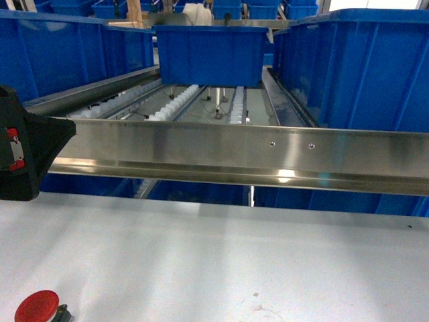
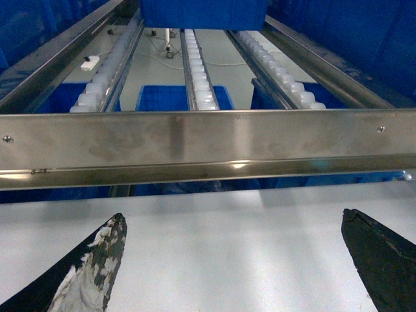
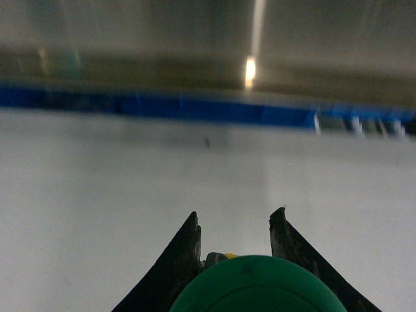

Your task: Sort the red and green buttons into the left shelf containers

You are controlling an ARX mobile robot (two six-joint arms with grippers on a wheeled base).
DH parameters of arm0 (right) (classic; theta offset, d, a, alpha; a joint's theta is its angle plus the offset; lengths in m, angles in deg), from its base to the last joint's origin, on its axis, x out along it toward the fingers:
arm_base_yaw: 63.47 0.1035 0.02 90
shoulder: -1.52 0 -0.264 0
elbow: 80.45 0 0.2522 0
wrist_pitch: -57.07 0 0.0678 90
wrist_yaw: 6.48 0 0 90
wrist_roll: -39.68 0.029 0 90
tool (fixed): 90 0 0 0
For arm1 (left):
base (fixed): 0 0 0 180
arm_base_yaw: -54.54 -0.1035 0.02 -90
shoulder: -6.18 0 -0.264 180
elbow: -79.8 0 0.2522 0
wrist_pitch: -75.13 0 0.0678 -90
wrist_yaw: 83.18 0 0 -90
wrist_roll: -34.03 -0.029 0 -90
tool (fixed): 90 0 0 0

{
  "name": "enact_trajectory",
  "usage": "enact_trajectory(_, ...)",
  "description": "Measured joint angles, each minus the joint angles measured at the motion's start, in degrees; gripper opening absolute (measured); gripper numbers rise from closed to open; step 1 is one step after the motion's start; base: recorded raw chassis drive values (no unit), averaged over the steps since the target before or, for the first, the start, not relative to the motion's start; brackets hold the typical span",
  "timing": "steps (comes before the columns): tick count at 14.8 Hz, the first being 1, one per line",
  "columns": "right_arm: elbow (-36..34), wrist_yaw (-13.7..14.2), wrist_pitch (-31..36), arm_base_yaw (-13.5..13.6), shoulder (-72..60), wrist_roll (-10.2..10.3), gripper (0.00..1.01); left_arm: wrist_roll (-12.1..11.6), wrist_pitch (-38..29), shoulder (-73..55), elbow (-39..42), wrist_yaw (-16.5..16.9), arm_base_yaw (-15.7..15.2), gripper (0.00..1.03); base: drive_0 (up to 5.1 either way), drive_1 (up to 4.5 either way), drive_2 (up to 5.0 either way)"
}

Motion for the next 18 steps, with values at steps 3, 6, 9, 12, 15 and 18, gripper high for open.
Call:
enact_trajectory(3,-5.31,-2.14,3.87,0.26,22.71,11.72,0.29,0.00,-0.02,0.00,0.00,-0.02,0.00,0.98,0.0,0.00,0.0)
enact_trajectory(6,-11.93,-0.61,-6.14,2.27,48.26,15.89,0.29,0.00,-0.04,0.00,0.00,0.02,0.00,0.98,0.0,0.00,0.0)
enact_trajectory(9,-15.37,-1.77,-28.13,2.64,76.52,16.17,0.29,0.00,-0.02,0.00,0.00,-0.09,-0.04,0.98,0.0,0.00,0.0)
enact_trajectory(12,-15.67,-1.84,-35.45,2.12,83.38,15.54,0.29,0.00,-0.04,0.00,0.00,-0.07,-0.04,0.98,0.0,0.00,0.0)
enact_trajectory(15,-15.67,-1.84,-35.45,2.12,83.25,15.50,0.29,2.49,1.11,-2.43,0.22,-0.37,-2.25,0.98,0.0,0.00,0.0)
enact_trajectory(18,-15.67,-1.84,-35.50,2.12,83.25,15.45,0.29,5.84,3.78,-6.73,2.86,-0.76,-4.15,0.98,0.0,0.00,0.0)
